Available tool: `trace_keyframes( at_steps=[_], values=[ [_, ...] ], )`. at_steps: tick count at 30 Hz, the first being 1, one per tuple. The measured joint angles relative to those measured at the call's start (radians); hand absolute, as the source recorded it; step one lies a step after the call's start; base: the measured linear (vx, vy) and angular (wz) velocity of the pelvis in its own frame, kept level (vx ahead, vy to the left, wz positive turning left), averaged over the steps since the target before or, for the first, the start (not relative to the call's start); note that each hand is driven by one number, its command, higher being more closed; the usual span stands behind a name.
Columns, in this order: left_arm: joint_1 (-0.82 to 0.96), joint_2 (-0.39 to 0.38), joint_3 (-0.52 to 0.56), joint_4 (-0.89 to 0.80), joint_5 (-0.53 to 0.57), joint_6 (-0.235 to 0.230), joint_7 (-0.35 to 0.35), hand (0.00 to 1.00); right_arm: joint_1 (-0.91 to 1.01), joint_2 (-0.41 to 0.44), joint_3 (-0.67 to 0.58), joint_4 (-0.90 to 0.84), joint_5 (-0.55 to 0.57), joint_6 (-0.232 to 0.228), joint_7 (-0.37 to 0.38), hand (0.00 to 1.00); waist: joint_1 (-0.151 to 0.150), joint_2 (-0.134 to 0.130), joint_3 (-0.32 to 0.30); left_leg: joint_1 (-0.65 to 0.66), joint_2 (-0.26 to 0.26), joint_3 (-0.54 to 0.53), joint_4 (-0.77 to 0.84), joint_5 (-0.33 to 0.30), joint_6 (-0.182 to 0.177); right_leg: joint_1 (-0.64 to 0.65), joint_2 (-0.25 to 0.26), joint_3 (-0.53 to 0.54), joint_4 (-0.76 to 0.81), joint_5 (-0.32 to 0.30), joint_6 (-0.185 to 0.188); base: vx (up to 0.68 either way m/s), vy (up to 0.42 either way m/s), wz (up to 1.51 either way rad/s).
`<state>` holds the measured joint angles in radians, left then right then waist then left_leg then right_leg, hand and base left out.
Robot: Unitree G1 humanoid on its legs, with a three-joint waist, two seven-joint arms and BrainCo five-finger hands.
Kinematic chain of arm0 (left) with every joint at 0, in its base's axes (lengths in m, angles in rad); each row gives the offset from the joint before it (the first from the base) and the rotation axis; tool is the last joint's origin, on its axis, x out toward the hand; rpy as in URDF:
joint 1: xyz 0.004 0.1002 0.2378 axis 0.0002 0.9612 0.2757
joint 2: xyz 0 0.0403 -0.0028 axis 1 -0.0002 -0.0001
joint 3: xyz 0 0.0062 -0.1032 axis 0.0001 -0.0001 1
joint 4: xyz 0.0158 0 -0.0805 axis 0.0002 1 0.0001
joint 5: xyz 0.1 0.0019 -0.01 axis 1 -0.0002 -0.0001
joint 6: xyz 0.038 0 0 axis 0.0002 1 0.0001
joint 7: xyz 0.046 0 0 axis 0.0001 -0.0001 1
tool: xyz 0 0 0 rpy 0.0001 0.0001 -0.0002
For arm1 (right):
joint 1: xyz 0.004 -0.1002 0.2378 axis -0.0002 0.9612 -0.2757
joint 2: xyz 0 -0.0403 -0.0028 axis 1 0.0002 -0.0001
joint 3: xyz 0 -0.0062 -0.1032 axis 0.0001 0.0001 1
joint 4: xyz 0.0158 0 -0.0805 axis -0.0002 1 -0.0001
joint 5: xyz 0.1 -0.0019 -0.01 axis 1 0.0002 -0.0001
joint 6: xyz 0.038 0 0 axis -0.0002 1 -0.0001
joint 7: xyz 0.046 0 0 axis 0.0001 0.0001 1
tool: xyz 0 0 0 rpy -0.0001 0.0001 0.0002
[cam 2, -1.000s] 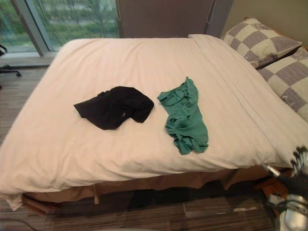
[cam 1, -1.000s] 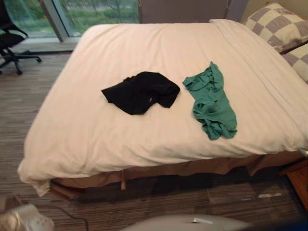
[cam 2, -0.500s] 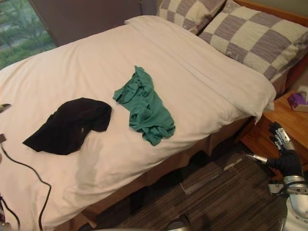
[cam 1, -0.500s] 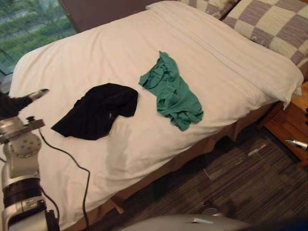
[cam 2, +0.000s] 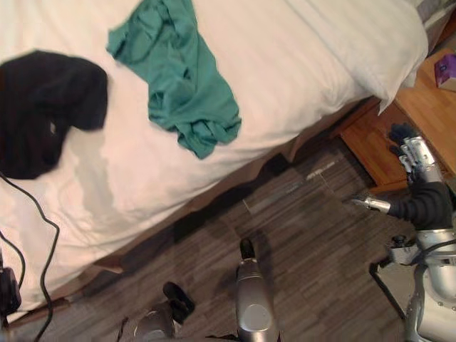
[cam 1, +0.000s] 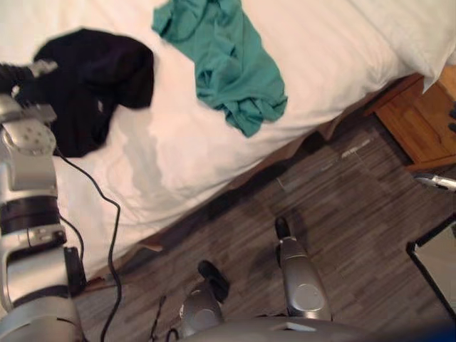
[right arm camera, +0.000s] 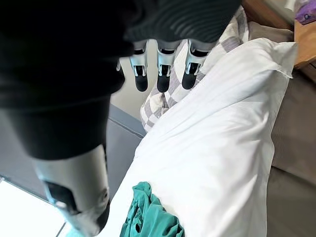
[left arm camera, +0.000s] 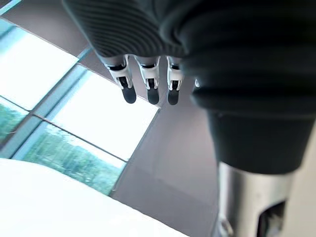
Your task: Tidy the bed and pick cloth on bed and put in laundry
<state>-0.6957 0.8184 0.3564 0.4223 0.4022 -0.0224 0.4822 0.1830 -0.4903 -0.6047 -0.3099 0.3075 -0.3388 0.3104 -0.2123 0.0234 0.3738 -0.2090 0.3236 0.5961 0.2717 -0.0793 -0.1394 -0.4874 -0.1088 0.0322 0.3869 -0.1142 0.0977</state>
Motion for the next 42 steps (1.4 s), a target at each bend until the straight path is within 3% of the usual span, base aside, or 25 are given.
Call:
trace_keyframes(
  at_steps=[8,12,15,16,18,20,23,26,27,31,34,37,38,40,42],
  values=[
    [-0.121,0.009,-0.041,0.000,-0.021,0.154,0.000,0.00,0.010,0.001,0.031,-0.030,0.046,-0.042,-0.035,0.00,0.001,-0.013,0.107,-0.175,0.022,-0.026,0.102,-0.019,0.014,-0.165,-0.011,-0.016,0.090,0.000,0.000,-0.10,-0.042,0.10],
    [-0.132,0.008,-0.056,0.002,-0.036,0.223,-0.004,0.00,0.008,0.002,0.033,-0.063,0.115,-0.051,-0.047,0.00,0.002,-0.013,0.122,-0.267,0.026,-0.029,0.117,-0.020,0.016,-0.268,-0.011,-0.020,0.127,0.001,-0.002,-0.08,-0.044,0.10],
    [-0.137,0.002,-0.101,0.002,-0.014,0.317,-0.036,0.00,-0.020,0.002,0.033,-0.079,0.119,-0.061,-0.052,0.00,0.004,-0.016,0.144,-0.320,0.028,-0.030,0.121,-0.020,0.016,-0.335,-0.016,-0.021,0.155,0.001,-0.002,-0.04,-0.015,0.06],
    [-0.154,0.003,-0.100,-0.001,0.027,0.368,-0.059,1.00,-0.034,0.001,0.032,-0.086,0.119,-0.061,-0.062,0.00,0.006,-0.015,0.144,-0.334,0.029,-0.030,0.123,-0.019,0.016,-0.352,-0.016,-0.021,0.162,0.001,-0.002,0.00,0.000,0.00],
    [-0.168,0.016,-0.103,0.000,0.088,0.440,-0.124,1.00,-0.043,0.000,0.032,-0.098,0.121,-0.061,-0.068,0.00,0.014,-0.014,0.145,-0.349,0.025,-0.029,0.122,-0.013,0.017,-0.378,-0.024,-0.026,0.180,0.000,-0.003,-0.01,-0.021,0.07],
    [-0.184,0.026,-0.103,0.008,0.171,0.514,-0.261,1.00,-0.072,-0.001,0.030,-0.098,0.154,-0.060,-0.077,0.00,0.013,-0.013,0.145,-0.374,0.015,-0.030,0.110,0.005,0.023,-0.404,-0.036,-0.036,0.186,-0.002,-0.008,-0.02,-0.017,0.22],
    [-0.211,0.073,-0.118,0.004,0.290,0.526,-0.402,1.00,-0.113,-0.005,0.026,-0.098,0.189,-0.061,-0.075,0.00,0.013,-0.003,0.151,-0.401,0.003,-0.033,0.084,0.028,0.026,-0.434,-0.044,-0.044,0.187,-0.001,-0.011,-0.04,-0.028,0.21],
    [-0.222,0.108,-0.118,0.004,0.297,0.537,-0.517,1.00,-0.121,-0.030,0.024,-0.096,0.201,-0.060,-0.070,0.00,0.012,0.008,0.154,-0.400,-0.010,-0.029,0.059,0.043,0.027,-0.445,-0.051,-0.046,0.185,0.001,-0.014,-0.02,-0.017,0.03],
    [-0.222,0.131,-0.119,0.004,0.323,0.544,-0.595,1.00,-0.127,-0.057,0.015,-0.095,0.201,-0.060,-0.066,0.00,0.010,0.019,0.156,-0.394,-0.011,-0.025,0.051,0.047,0.026,-0.444,-0.051,-0.046,0.183,0.003,-0.016,0.00,-0.018,-0.04],
    [-0.216,0.134,-0.122,0.027,0.278,0.534,-0.620,1.00,-0.142,-0.101,-0.008,-0.097,0.240,-0.060,-0.043,0.00,0.013,0.021,0.155,-0.358,-0.013,-0.019,0.033,0.053,0.024,-0.419,-0.048,-0.049,0.182,0.004,-0.017,0.01,-0.026,-0.07],
    [-0.129,0.129,-0.121,0.035,0.123,0.462,-0.580,1.00,-0.138,-0.107,-0.050,-0.127,0.241,-0.059,-0.023,0.00,0.013,0.023,0.154,-0.288,-0.019,-0.006,0.002,0.059,0.024,-0.355,-0.049,-0.060,0.165,0.004,-0.016,0.05,-0.014,-0.11],
    [0.020,0.079,-0.104,-0.009,-0.067,0.344,-0.506,1.00,-0.097,-0.085,-0.063,-0.193,0.232,-0.058,-0.004,0.00,0.017,0.030,0.150,-0.197,-0.032,-0.002,-0.028,0.062,0.028,-0.264,-0.057,-0.081,0.145,0.002,-0.016,0.06,0.000,-0.07],
    [0.128,0.026,-0.094,-0.085,-0.131,0.257,-0.479,1.00,-0.051,-0.040,-0.079,-0.234,0.186,-0.057,-0.002,0.00,0.030,0.032,0.148,-0.153,-0.037,-0.001,-0.036,0.065,0.032,-0.217,-0.066,-0.100,0.140,0.000,-0.015,0.07,-0.003,0.00],
    [0.261,-0.056,-0.082,-0.193,-0.211,0.170,-0.477,1.00,-0.009,0.014,-0.088,-0.274,0.137,-0.050,-0.001,0.00,0.042,0.034,0.146,-0.096,-0.046,0.000,-0.057,0.066,0.034,-0.156,-0.071,-0.120,0.129,-0.008,-0.015,0.05,-0.007,0.07],
    [0.440,-0.182,-0.093,-0.311,-0.285,0.085,-0.490,1.00,0.039,0.078,-0.083,-0.295,0.084,-0.046,-0.001,0.00,0.057,0.039,0.083,-0.068,-0.048,-0.002,-0.079,0.066,0.034,-0.112,-0.075,-0.146,0.106,-0.017,-0.020,0.09,-0.014,0.16]
  ],
)
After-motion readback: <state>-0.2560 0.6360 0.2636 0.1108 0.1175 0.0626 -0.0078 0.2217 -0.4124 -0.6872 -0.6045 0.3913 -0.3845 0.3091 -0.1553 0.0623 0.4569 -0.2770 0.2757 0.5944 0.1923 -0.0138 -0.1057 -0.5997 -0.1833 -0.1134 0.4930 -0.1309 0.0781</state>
